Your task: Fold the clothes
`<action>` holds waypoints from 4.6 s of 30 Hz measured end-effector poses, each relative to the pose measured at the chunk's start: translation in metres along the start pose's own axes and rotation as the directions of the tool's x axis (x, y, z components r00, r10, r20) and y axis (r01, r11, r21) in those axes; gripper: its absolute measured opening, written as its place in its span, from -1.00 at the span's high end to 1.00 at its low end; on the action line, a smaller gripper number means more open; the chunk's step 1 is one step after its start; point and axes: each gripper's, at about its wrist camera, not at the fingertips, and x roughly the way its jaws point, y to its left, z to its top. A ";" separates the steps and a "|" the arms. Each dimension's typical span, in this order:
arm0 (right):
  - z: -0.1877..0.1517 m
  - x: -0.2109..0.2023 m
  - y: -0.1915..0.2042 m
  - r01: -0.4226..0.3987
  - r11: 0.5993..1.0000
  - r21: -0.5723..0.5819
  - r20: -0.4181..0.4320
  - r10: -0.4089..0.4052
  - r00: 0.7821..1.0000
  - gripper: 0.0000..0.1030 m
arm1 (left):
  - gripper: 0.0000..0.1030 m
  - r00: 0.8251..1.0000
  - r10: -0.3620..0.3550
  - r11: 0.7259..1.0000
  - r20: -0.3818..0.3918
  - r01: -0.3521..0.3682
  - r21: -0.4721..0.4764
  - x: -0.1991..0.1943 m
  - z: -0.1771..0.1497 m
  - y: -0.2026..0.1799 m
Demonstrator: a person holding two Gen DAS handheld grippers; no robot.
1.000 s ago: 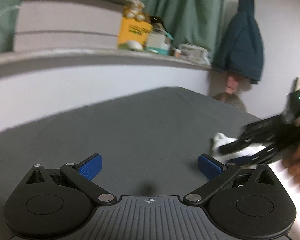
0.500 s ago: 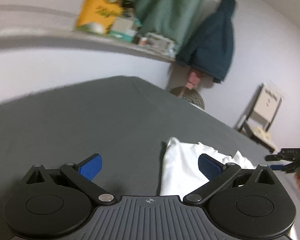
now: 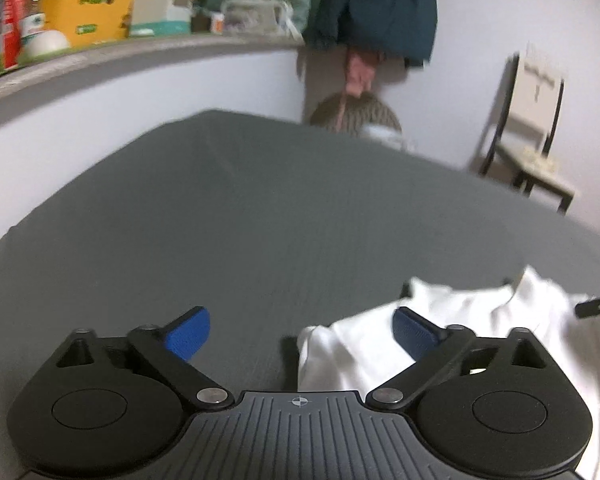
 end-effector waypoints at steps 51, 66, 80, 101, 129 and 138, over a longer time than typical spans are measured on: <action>-0.361 -0.166 0.115 0.263 -0.072 -0.962 0.269 -0.089 0.959 0.17 | -0.97 0.976 -0.090 0.110 0.198 -0.188 0.976 -0.301 -0.259 -0.088; -0.301 -0.205 0.111 0.277 0.147 -0.950 0.270 -0.063 0.961 0.93 | 0.92 0.975 -0.182 0.287 0.125 -0.069 0.956 -0.327 -0.239 -0.089; -0.336 -0.182 0.111 0.115 0.094 -0.989 0.101 -0.144 0.984 0.93 | 0.91 0.989 -0.148 0.239 -0.025 0.060 0.969 -0.316 -0.288 -0.083; -0.327 -0.222 0.106 -0.084 0.175 -0.981 -0.080 0.027 0.996 0.63 | 0.86 0.969 -0.225 0.447 -0.098 0.192 0.874 -0.329 -0.240 -0.068; -0.204 -0.188 0.069 -0.269 0.903 -0.335 -0.044 0.270 0.962 0.07 | 0.15 0.943 -0.326 0.938 0.064 0.315 0.142 -0.286 -0.152 -0.028; -0.212 -0.180 0.092 -0.306 0.851 -0.426 -0.112 0.286 0.952 -0.05 | -0.16 0.925 -0.375 0.927 0.062 0.374 0.027 -0.302 -0.150 0.002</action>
